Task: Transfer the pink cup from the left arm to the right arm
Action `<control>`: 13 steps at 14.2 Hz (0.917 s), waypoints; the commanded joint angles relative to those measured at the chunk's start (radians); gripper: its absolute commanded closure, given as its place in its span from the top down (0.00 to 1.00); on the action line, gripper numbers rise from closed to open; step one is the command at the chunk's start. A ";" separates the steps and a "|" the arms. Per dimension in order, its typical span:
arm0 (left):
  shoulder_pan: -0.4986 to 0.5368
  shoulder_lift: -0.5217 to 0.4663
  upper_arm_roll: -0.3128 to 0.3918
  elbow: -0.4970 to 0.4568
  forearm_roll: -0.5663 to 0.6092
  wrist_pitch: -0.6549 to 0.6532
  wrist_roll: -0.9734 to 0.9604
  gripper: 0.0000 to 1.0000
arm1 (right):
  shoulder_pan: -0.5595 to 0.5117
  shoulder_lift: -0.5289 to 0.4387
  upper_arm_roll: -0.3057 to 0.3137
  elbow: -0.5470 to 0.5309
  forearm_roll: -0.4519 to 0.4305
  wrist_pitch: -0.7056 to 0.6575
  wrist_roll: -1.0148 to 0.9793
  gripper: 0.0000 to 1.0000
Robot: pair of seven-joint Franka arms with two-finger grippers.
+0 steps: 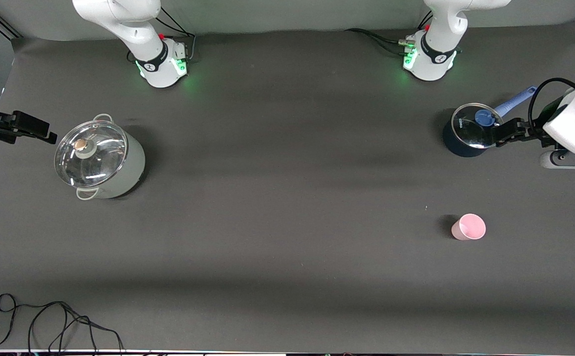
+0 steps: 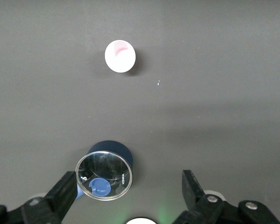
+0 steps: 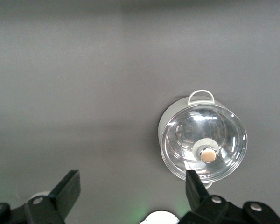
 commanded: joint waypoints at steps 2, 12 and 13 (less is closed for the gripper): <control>-0.003 0.018 0.004 0.029 -0.006 -0.012 -0.003 1.00 | -0.003 0.013 0.000 0.024 0.015 -0.017 0.022 1.00; 0.099 0.175 0.018 0.069 -0.016 0.225 0.404 1.00 | 0.008 0.010 0.000 -0.004 0.004 -0.031 0.016 1.00; 0.127 0.188 0.018 0.069 -0.064 0.247 0.496 1.00 | 0.008 0.010 0.000 -0.004 0.004 -0.031 0.016 1.00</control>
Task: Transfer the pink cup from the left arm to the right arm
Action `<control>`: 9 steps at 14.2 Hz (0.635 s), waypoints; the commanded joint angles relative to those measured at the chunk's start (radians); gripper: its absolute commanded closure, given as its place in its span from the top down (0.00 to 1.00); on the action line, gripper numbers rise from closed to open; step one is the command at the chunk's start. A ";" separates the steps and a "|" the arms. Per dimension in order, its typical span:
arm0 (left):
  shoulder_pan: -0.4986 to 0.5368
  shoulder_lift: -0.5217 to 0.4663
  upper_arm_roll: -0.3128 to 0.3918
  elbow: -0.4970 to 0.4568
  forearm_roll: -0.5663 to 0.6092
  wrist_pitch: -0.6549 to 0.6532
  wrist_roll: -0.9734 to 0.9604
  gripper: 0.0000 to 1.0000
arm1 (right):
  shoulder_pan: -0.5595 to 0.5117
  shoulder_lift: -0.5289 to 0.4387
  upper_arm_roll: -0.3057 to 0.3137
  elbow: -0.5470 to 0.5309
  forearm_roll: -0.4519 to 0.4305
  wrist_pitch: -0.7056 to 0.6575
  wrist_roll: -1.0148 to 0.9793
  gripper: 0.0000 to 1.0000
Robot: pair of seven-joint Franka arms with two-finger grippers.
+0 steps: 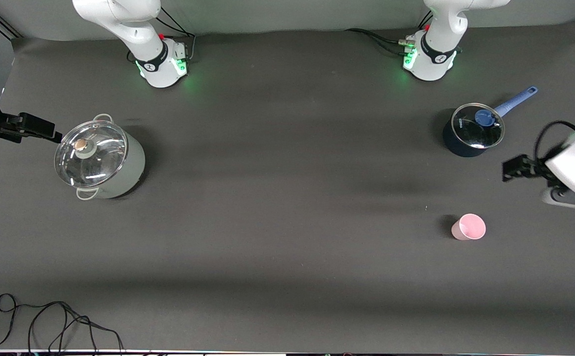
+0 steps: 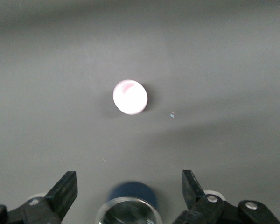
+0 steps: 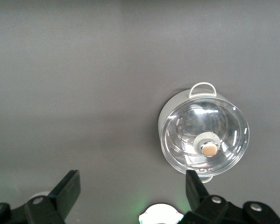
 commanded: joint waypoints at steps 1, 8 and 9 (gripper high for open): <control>0.083 0.055 0.001 0.043 -0.112 0.035 0.262 1.00 | 0.005 0.000 -0.001 0.004 0.004 -0.007 0.015 1.00; 0.344 0.284 -0.001 0.033 -0.597 0.037 1.108 1.00 | 0.007 0.000 -0.001 0.004 0.002 -0.007 0.015 1.00; 0.360 0.323 -0.001 0.033 -0.655 0.032 1.205 1.00 | 0.007 0.000 -0.001 0.004 0.002 -0.007 0.015 1.00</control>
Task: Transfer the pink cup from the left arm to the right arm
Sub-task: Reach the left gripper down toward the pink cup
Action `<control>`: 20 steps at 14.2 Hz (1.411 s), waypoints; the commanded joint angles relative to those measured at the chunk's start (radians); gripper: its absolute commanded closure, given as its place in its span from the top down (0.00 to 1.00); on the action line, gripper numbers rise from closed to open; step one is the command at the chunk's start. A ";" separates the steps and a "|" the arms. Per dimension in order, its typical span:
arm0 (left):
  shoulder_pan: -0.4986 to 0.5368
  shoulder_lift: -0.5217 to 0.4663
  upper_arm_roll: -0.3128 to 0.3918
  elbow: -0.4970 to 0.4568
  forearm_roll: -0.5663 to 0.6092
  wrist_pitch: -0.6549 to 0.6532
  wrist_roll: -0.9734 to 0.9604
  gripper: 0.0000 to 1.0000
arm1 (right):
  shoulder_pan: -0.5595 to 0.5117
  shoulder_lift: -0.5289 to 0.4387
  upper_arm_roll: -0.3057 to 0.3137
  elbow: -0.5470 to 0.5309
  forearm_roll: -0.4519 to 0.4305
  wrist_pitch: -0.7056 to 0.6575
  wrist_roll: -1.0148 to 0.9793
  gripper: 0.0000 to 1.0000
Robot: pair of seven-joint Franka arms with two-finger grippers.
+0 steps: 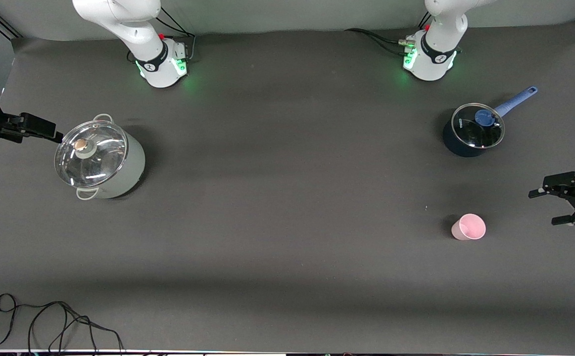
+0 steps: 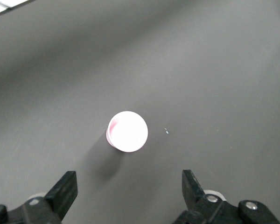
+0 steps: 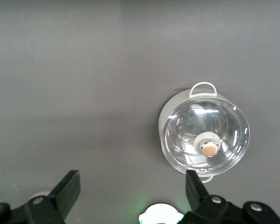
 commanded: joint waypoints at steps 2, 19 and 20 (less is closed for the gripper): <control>0.072 0.140 -0.010 0.016 -0.193 -0.013 0.361 1.00 | 0.006 0.000 -0.001 0.005 0.002 -0.007 0.015 1.00; 0.178 0.449 -0.052 -0.176 -0.796 -0.007 1.338 1.00 | 0.006 0.000 0.000 0.005 0.002 -0.007 0.015 1.00; 0.178 0.457 -0.061 -0.174 -0.810 -0.005 1.338 0.99 | 0.006 0.000 0.000 0.005 0.002 -0.007 0.015 1.00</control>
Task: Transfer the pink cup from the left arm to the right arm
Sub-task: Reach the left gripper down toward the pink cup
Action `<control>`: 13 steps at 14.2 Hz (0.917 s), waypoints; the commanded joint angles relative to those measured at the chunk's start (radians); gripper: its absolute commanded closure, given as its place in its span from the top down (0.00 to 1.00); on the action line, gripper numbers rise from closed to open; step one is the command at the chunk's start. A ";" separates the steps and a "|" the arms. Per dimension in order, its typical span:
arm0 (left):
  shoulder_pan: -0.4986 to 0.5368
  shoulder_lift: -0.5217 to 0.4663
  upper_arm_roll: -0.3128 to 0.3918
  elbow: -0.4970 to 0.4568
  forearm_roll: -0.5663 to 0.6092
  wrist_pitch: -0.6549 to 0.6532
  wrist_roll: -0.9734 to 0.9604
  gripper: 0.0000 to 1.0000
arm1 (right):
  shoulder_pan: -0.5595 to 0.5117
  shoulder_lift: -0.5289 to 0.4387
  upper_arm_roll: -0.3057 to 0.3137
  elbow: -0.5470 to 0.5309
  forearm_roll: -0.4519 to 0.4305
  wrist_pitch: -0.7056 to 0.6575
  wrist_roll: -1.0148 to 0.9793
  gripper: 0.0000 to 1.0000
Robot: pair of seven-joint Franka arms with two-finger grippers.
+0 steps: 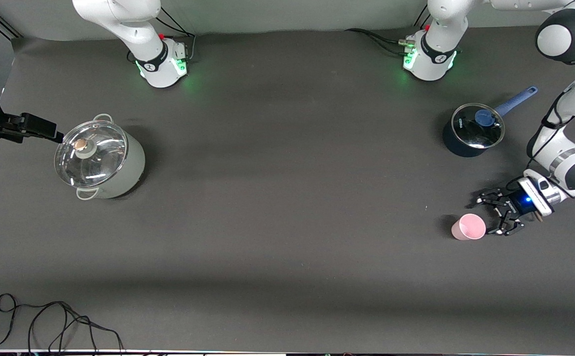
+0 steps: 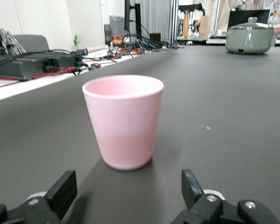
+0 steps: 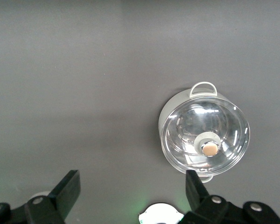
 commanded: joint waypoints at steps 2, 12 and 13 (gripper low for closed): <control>-0.011 0.006 -0.026 -0.014 -0.075 0.010 0.027 0.99 | 0.006 0.000 0.000 0.007 0.002 -0.007 0.015 1.00; -0.073 0.013 -0.028 -0.014 -0.140 0.059 0.029 0.96 | 0.004 0.000 0.000 0.007 0.002 -0.007 0.013 1.00; -0.073 0.013 -0.028 -0.014 -0.140 0.060 0.030 0.92 | 0.004 0.003 -0.002 0.007 0.002 -0.007 0.013 1.00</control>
